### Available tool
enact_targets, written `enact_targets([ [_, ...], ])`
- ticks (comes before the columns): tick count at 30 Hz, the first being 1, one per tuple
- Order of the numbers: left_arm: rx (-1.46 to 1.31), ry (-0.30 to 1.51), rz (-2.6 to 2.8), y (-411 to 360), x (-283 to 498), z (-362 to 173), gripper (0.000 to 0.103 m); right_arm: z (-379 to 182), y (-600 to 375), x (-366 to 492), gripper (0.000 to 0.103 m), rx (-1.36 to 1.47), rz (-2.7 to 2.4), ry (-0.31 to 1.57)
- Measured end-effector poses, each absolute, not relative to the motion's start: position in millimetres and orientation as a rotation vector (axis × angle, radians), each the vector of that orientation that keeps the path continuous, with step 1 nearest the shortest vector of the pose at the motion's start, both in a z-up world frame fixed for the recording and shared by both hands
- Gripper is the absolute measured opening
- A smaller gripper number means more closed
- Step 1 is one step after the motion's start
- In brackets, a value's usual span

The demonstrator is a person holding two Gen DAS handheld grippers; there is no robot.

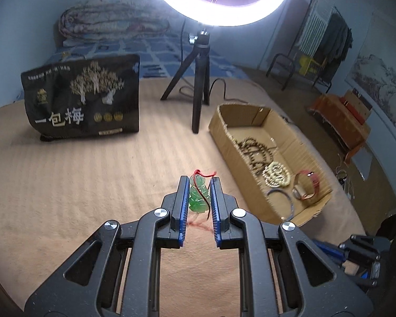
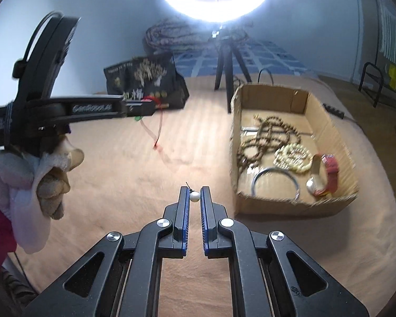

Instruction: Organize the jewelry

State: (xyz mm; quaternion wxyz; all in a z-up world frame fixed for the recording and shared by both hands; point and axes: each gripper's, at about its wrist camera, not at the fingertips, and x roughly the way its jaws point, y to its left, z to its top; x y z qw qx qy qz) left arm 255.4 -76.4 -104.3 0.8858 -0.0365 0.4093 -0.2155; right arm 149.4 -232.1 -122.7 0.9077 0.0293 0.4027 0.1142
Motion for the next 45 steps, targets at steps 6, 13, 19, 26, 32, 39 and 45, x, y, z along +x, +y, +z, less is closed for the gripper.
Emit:
enact_targets([
  [6, -0.081, 0.808, -0.482, -88.4, 244.9, -82.6, 0.014, -97.9, -252.4, 157.3, 0.006, 0.08, 0.23, 0.803],
  [13, -0.086, 0.767, -0.537, -112.8, 238.0, -66.1, 0.014, -78.3, -284.1, 183.2, 0.006, 0.103, 0.203, 0.781],
  [19, -0.074, 0.766, -0.575, -137.5, 238.0, -63.8, 0.014, -70.4, -310.3, 212.5, 0.006, 0.09, 0.164, 0.767],
  [26, -0.063, 0.779, -0.593, -162.8, 244.7, -71.6, 0.014, -78.5, -335.4, 243.7, 0.007, 0.09, 0.129, 0.77],
  [32, -0.063, 0.794, -0.606, -180.6, 252.0, -80.3, 0.014, -87.6, -346.5, 267.6, 0.006, 0.091, 0.121, 0.779],
  [39, -0.05, 0.811, -0.625, -199.8, 258.6, -90.6, 0.014, -101.4, -352.9, 294.2, 0.007, 0.087, 0.122, 0.785],
  [45, -0.033, 0.837, -0.63, -210.5, 263.5, -101.2, 0.014, -117.9, -357.8, 309.4, 0.007, 0.104, 0.119, 0.808],
])
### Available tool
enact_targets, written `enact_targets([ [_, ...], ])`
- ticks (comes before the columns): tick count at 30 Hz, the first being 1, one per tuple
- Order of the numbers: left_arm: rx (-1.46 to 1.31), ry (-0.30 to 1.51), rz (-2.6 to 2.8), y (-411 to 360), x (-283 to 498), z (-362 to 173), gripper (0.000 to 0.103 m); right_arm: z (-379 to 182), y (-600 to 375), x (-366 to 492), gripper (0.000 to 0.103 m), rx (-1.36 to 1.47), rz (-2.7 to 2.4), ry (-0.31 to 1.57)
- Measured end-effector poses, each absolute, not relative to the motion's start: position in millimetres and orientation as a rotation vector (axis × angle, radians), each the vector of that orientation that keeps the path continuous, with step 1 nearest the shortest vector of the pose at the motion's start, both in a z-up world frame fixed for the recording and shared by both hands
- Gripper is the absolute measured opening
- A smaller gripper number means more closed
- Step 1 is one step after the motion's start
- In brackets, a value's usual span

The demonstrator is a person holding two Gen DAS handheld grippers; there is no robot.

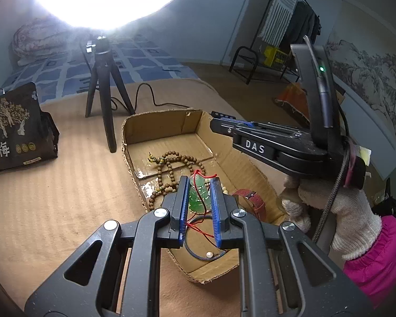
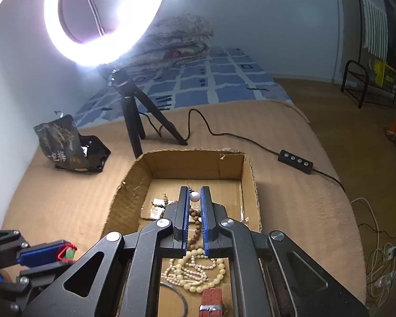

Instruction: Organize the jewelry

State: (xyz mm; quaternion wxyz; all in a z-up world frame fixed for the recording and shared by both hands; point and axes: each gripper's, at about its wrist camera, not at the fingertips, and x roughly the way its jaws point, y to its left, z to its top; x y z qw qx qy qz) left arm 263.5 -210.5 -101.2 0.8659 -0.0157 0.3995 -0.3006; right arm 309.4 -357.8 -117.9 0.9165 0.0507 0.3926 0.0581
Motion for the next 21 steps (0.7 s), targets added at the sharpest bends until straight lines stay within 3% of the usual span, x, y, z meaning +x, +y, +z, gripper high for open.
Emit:
enact_targets([
  [16, 0.015, 0.859, -0.617, -221.0, 261.7, -108.2, 0.014, -126.9, -354.6, 315.9, 0.007, 0.085, 0.103, 0.828],
  [17, 0.014, 0.862, -0.619, -221.0, 261.6, -108.3, 0.014, -127.1, -354.0, 316.3, 0.012, 0.081, 0.099, 0.829],
  [18, 0.014, 0.864, -0.621, -220.8, 261.8, -108.6, 0.018, -126.9, -353.4, 316.3, 0.024, 0.075, 0.095, 0.831],
  [19, 0.016, 0.864, -0.623, -220.9, 261.2, -108.7, 0.029, -126.7, -353.0, 316.1, 0.032, 0.072, 0.09, 0.829],
  [21, 0.025, 0.854, -0.62, -221.0, 260.4, -108.1, 0.038, -125.2, -352.8, 314.6, 0.054, 0.068, 0.077, 0.815],
])
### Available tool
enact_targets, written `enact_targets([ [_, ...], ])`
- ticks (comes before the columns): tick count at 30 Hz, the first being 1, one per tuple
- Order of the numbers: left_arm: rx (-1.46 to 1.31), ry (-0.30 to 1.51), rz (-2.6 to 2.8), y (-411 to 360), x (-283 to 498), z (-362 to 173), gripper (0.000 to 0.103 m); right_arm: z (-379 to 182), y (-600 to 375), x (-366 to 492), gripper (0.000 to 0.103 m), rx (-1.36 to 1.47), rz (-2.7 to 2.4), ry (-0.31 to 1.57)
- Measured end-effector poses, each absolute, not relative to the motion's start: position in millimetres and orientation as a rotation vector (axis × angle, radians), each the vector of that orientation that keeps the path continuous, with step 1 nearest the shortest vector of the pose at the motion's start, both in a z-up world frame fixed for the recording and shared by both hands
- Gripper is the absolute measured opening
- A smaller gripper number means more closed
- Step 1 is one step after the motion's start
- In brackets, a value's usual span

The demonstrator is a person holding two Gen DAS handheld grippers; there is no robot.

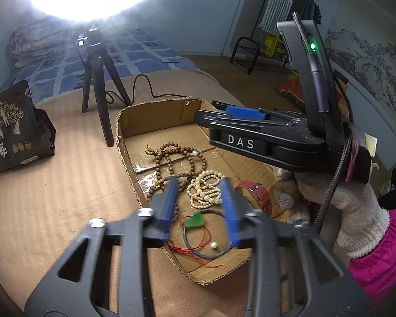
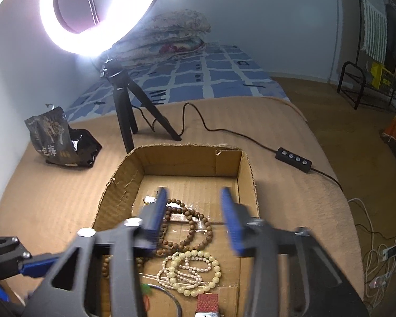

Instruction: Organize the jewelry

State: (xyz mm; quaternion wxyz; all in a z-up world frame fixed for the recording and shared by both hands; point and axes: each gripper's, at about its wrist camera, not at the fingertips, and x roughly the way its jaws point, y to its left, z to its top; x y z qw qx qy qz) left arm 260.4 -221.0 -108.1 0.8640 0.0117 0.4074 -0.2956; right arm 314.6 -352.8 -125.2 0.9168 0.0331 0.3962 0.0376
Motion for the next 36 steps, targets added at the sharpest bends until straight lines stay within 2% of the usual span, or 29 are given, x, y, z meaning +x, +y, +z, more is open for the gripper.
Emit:
enact_targets([
  [3, 0.034, 0.854, -0.616, -220.9, 259.5, -107.7, 0.039, -121.6, -354.2, 313.2, 0.066, 0.064, 0.052, 0.801],
  [9, 0.03, 0.854, -0.594, -217.5, 257.4, -104.0, 0.052, -113.6, -354.7, 308.5, 0.079, 0.053, 0.015, 0.79],
  [12, 0.028, 0.846, -0.579, -215.6, 253.3, -99.9, 0.06, -107.9, -354.1, 303.8, 0.079, 0.048, 0.011, 0.785],
  [16, 0.017, 0.84, -0.565, -211.7, 247.4, -92.8, 0.064, -95.0, -351.5, 295.3, 0.079, 0.026, -0.009, 0.768],
  [27, 0.046, 0.781, -0.538, -193.2, 211.7, -65.4, 0.065, -56.9, -334.3, 263.1, 0.079, -0.042, -0.03, 0.724],
  [36, 0.03, 0.715, -0.524, -174.0, 172.1, -40.6, 0.073, -28.6, -324.3, 221.4, 0.079, -0.03, -0.044, 0.684],
])
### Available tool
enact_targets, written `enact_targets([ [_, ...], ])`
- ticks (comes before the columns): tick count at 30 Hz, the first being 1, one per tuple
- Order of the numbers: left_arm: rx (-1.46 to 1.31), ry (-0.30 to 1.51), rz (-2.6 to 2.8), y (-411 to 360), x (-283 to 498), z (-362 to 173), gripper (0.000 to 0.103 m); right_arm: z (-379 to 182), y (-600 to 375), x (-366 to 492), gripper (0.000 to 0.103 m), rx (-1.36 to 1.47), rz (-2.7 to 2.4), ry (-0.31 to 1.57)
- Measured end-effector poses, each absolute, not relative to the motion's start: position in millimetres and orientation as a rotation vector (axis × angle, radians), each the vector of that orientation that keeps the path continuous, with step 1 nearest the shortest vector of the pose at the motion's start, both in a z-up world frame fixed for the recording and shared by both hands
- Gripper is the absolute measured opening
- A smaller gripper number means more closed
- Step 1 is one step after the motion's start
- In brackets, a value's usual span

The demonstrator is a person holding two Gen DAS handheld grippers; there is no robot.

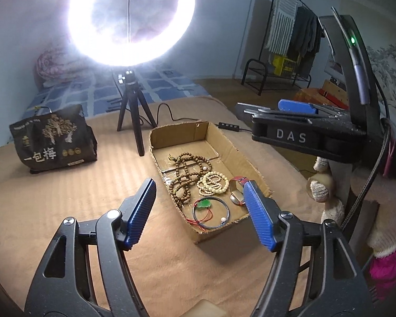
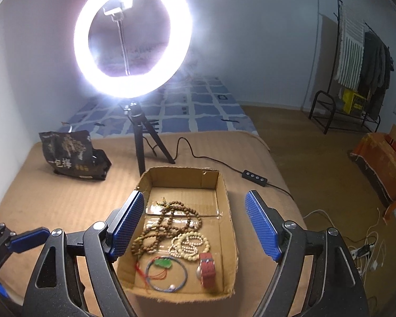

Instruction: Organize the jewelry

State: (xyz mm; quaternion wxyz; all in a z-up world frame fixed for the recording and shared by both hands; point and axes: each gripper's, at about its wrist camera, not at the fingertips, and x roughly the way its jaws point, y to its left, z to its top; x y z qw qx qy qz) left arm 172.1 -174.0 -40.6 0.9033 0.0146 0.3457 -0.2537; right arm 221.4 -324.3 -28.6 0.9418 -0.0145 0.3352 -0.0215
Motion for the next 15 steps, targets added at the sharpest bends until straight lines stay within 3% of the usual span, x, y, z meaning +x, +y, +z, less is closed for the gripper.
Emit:
enact_targets([
  [15, 0.024, 0.613, -0.525, -152.7, 115.4, -7.4, 0.084, 2.8, -303.7, 151.1, 0.081, -0.043, -0.086, 0.596],
])
